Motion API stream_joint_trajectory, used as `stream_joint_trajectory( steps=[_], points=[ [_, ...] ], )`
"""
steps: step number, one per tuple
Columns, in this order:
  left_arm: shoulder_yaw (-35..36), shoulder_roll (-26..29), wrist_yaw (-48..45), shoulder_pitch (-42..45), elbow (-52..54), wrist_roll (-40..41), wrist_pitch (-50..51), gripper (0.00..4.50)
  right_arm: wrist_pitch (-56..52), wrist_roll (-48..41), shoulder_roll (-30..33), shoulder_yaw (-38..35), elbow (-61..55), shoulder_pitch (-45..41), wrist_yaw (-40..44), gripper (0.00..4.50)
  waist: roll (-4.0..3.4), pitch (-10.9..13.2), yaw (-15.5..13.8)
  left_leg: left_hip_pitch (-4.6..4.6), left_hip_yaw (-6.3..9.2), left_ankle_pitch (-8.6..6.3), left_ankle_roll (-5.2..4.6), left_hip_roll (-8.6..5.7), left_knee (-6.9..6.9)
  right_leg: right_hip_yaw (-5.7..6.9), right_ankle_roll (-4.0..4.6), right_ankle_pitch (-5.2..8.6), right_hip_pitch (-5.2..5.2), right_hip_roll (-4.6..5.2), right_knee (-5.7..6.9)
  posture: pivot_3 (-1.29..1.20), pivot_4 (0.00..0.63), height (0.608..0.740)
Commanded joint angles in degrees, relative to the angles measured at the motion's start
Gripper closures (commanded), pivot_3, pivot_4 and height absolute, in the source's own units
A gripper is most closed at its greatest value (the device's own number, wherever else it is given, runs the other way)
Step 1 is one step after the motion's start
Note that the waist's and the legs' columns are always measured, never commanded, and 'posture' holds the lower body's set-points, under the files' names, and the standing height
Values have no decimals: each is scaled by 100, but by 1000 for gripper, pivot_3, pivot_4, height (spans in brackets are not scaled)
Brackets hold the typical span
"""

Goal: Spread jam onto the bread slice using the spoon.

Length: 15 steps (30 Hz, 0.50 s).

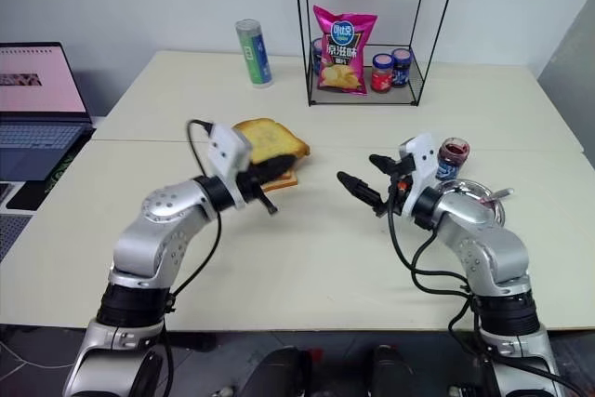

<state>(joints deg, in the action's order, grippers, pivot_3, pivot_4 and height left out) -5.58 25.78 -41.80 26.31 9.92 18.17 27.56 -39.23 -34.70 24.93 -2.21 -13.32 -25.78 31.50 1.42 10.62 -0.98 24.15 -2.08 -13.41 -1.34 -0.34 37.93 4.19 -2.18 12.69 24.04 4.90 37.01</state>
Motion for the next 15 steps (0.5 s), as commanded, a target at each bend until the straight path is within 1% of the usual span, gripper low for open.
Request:
stream_joint_trajectory(
  steps=[1,3,5,7,9,10,11,12,14,15],
  points=[
    [-157,213,-277,-260,579,197,302,4453,-112,-209,157,-353,-287,-134,26,0,0,0,22,0,1,0,0,2,1,0,0,0,0,-2,1,0,150,740],
    [-86,184,-104,-288,527,69,224,4453,-170,-244,201,-402,-339,-114,19,0,0,0,18,-2,1,0,0,4,1,-1,2,-1,1,-3,3,0,150,740],
    [199,52,258,-185,338,15,169,4453,-195,-247,212,-428,-379,-52,3,0,0,0,2,-2,4,1,0,4,3,1,-1,1,0,-3,2,0,150,740],
    [612,-140,649,-60,145,180,287,4453,-180,-211,190,-411,-403,15,-16,0,0,0,-4,-2,3,1,0,4,5,-1,-11,6,-1,-3,1,0,150,740],
    [1085,-402,987,-37,26,539,563,4453,-185,-200,146,-392,-424,43,-46,0,0,0,-2,-1,5,2,-1,4,8,-1,-14,4,-1,-3,1,0,150,740],
    [1356,-547,1128,-120,22,818,761,4094,-199,-211,116,-384,-442,53,-67,0,0,0,0,-2,3,2,-1,4,8,-5,-17,4,-1,-3,0,0,150,740],
    [1573,-660,1225,-230,70,1052,950,4003,-212,-222,89,-375,-460,62,-84,0,0,0,7,-2,2,1,-1,3,8,-6,-17,4,-1,-3,0,0,150,740],
    [1699,-728,1289,-303,121,1204,1083,3678,-223,-230,76,-375,-471,68,-90,0,0,0,17,-1,2,1,-1,4,7,-6,-16,2,-1,-2,-2,0,150,740],
    [2008,-896,1492,-443,281,1609,1418,3294,-242,-231,51,-363,-484,74,-90,0,0,0,21,-2,-2,1,-1,4,5,-9,-6,-4,0,-2,-3,0,150,740],
    [2297,-1049,1721,-513,333,1953,1628,3137,-251,-238,38,-363,-477,73,-87,0,0,0,18,0,-2,1,-1,3,5,-7,5,-10,0,-2,-2,0,150,740]
  ],
)
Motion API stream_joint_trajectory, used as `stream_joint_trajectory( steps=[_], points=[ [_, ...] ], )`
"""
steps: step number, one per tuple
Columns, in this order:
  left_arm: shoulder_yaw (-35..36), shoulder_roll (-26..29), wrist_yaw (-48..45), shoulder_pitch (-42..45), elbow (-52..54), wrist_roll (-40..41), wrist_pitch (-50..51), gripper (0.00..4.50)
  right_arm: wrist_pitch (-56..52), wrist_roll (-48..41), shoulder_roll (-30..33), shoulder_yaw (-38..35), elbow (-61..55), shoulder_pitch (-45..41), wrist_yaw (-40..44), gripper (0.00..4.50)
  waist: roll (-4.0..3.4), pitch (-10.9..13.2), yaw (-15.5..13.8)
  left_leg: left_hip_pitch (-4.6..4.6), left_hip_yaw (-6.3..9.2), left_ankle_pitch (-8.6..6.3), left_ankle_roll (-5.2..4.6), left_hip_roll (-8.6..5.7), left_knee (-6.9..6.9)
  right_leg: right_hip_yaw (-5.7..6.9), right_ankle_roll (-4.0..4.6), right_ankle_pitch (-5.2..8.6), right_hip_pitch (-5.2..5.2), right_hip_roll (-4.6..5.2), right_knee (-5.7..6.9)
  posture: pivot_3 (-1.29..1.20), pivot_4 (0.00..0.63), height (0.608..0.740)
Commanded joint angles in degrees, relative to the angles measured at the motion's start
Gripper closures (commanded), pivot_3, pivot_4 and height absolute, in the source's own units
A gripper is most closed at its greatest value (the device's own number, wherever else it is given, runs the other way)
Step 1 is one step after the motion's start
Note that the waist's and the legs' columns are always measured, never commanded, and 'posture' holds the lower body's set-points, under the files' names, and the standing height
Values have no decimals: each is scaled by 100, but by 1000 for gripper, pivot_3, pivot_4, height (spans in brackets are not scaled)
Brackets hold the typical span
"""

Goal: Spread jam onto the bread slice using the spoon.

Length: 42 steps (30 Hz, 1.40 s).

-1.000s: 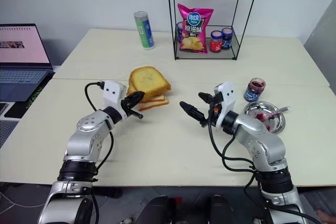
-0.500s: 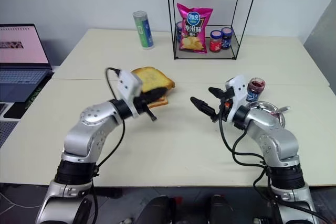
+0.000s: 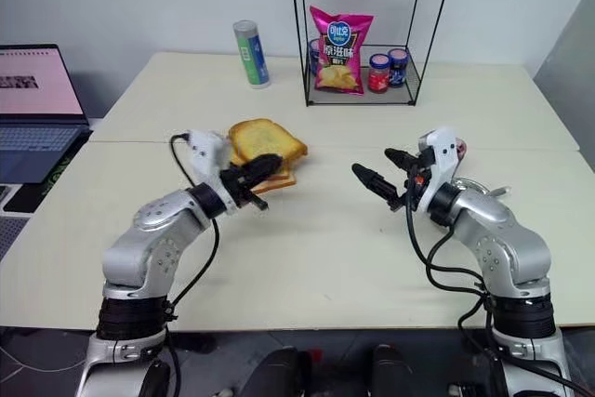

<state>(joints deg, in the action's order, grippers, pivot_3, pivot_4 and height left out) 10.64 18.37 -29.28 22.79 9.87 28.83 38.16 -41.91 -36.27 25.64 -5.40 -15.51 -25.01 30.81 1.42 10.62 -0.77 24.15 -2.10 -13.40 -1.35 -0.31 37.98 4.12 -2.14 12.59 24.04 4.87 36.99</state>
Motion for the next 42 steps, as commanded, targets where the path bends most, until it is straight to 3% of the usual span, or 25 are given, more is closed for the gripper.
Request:
stream_joint_trajectory(
  steps=[1,6,11,15,17,34,42],
  points=[
    [969,-459,696,-227,362,1218,733,2938,20,-75,-39,-35,-241,-9,-9,0,1,0,-5,1,0,0,0,0,0,0,1,-1,0,0,-1,0,150,740],
    [1792,-919,1523,-339,247,2241,1144,1944,32,-59,-74,38,-127,-93,72,0,1,0,-18,0,6,0,0,0,7,3,-23,11,-2,1,3,0,150,740],
    [1894,-1062,1722,-120,-161,2662,1171,1123,58,-39,-79,114,-21,-188,138,0,1,0,-28,-4,6,2,-1,-2,12,0,-23,6,-6,-4,5,0,150,740],
    [1720,-994,1611,46,-738,2570,1118,258,64,-32,-68,150,20,-239,185,0,2,-1,-47,-5,3,2,-2,-4,13,-3,-16,2,-8,-25,3,0,150,740],
    [1574,-948,1494,116,-952,2435,1063,49,70,-28,-54,161,35,-250,205,0,2,-1,-46,-4,2,2,-2,-4,12,-4,2,-9,-7,-27,0,0,150,740],
    [1564,-787,1086,1084,-2699,2228,597,49,-464,-428,234,190,-565,162,434,0,3,-1,-52,-3,-2,2,-2,-1,10,-5,3,-9,-4,-29,0,0,150,740],
    [1551,-784,987,1172,-2651,2260,623,1424,-449,-368,196,203,-535,134,398,0,3,-1,-52,-3,-1,2,-2,-1,10,-6,3,-12,-4,-28,-2,0,150,740]
  ],
)
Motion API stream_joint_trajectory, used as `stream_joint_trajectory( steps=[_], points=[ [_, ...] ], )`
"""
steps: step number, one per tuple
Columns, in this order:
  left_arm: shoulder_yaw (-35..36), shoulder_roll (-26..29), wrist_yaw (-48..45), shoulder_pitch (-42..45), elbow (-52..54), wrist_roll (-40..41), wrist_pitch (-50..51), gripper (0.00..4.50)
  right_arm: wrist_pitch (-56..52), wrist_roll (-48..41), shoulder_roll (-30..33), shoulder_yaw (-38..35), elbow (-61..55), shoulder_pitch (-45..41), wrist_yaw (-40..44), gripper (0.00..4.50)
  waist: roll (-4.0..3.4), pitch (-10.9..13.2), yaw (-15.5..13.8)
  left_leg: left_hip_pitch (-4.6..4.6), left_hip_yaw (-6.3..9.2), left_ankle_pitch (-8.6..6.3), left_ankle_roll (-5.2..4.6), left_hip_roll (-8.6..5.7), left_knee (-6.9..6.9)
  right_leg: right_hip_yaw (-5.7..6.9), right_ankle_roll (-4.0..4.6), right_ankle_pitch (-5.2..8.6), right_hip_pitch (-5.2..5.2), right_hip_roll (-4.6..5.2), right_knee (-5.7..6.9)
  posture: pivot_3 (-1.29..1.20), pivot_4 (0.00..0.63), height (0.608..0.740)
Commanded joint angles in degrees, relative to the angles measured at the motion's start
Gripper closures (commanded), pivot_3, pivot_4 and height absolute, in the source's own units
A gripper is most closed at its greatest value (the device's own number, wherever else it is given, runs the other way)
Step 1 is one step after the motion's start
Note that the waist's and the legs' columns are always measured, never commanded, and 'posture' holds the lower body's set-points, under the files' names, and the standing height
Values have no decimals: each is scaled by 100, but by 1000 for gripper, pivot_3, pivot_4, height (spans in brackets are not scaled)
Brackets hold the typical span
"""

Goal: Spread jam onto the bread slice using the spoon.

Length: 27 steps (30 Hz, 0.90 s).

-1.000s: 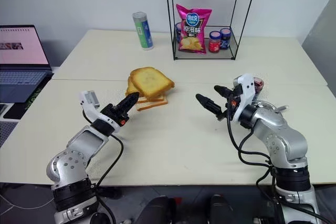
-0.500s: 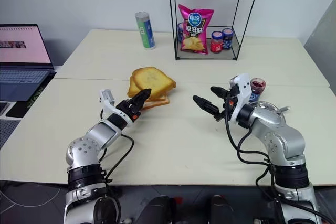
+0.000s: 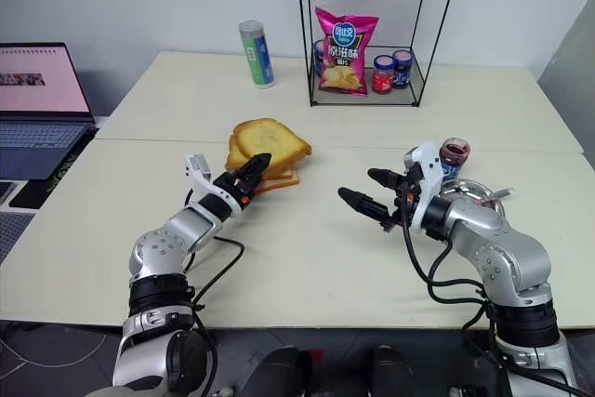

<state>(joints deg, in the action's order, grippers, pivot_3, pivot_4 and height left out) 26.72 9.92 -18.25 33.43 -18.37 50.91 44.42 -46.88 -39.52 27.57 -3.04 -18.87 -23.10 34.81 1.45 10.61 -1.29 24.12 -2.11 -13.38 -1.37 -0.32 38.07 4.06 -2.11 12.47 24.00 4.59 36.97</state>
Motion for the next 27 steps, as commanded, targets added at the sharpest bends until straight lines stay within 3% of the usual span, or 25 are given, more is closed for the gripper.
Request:
stream_joint_trajectory(
  steps=[1,15,20,27],
  points=[
    [-52,64,-121,118,158,51,-4,1566,47,-40,-3,-33,-191,-66,-6,0,0,0,0,0,-1,0,0,0,0,0,0,0,0,0,0,0,150,740],
    [-212,114,-69,279,330,13,78,4405,115,22,-22,-93,-134,-84,-39,0,0,0,0,2,0,0,0,0,0,1,0,0,0,0,-1,0,150,740],
    [-318,77,-8,437,652,138,320,4454,93,-18,49,-164,-194,-30,-18,0,1,1,-1,3,0,0,0,0,0,1,0,0,0,0,-1,0,150,740],
    [-1326,387,-683,78,2124,795,1838,4454,-169,-384,263,-633,-375,-152,-143,0,1,1,4,12,0,0,0,-1,0,0,0,0,5,1,-4,0,150,740]
  ],
)
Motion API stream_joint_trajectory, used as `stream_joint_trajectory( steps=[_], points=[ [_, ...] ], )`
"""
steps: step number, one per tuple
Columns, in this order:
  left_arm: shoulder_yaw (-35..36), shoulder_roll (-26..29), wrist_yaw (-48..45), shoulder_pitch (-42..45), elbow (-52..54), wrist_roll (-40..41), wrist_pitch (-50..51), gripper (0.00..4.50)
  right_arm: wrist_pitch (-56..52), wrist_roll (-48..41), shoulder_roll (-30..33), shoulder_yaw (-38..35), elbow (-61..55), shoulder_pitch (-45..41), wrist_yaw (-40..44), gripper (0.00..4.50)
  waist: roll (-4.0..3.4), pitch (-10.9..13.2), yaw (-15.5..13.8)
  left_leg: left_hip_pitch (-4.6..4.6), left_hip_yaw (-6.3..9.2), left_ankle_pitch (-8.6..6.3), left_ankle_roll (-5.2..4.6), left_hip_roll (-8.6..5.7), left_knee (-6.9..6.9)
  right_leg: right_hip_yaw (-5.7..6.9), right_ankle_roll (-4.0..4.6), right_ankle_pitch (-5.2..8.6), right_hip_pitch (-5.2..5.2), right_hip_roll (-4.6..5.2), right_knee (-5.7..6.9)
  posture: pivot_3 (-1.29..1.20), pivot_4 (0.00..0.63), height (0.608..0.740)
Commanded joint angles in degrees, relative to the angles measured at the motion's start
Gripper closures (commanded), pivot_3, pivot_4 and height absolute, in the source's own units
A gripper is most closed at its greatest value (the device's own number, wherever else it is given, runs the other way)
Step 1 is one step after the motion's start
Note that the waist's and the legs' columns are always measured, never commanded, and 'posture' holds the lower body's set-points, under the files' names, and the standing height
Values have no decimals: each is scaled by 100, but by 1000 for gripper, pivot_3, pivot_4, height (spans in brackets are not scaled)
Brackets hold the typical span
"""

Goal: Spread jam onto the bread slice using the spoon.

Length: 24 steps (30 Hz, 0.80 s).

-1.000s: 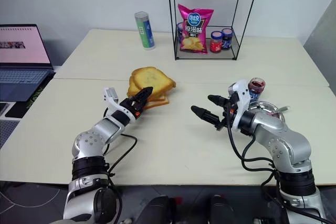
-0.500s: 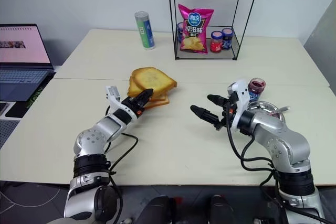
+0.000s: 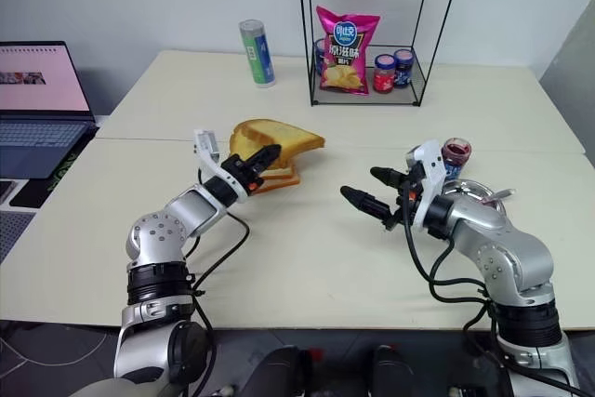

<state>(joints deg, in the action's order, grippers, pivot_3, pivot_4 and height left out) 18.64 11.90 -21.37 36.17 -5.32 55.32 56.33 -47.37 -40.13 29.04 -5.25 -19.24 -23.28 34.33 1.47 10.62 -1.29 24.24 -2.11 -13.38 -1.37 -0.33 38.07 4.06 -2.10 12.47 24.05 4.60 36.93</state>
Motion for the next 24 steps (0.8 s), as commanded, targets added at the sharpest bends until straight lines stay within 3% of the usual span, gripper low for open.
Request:
stream_joint_trajectory(
  steps=[1,9,19,24],
  points=[
    [-662,244,-421,-329,945,356,785,4454,-178,-394,139,-481,-375,-144,-115,0,-1,0,8,0,-1,0,0,0,-1,-1,0,0,0,0,-1,0,150,740],
    [-1791,518,-467,-1404,1017,-436,943,4454,-314,-496,283,-571,-545,108,-195,0,-1,0,38,-16,-4,0,0,5,-5,-11,-11,13,-1,0,6,0,150,740],
    [-2018,294,-401,-1022,452,-1454,68,4454,-291,-472,272,-483,-459,117,-152,0,-1,-1,3,-16,-8,0,0,3,-3,-15,-10,14,-1,20,2,0,150,740],
    [-2046,299,-587,-1012,451,-1559,80,4454,-277,-459,282,-466,-435,132,-115,0,-1,-1,5,-14,-9,0,0,3,-8,-14,9,4,0,20,0,0,150,740]
  ],
)
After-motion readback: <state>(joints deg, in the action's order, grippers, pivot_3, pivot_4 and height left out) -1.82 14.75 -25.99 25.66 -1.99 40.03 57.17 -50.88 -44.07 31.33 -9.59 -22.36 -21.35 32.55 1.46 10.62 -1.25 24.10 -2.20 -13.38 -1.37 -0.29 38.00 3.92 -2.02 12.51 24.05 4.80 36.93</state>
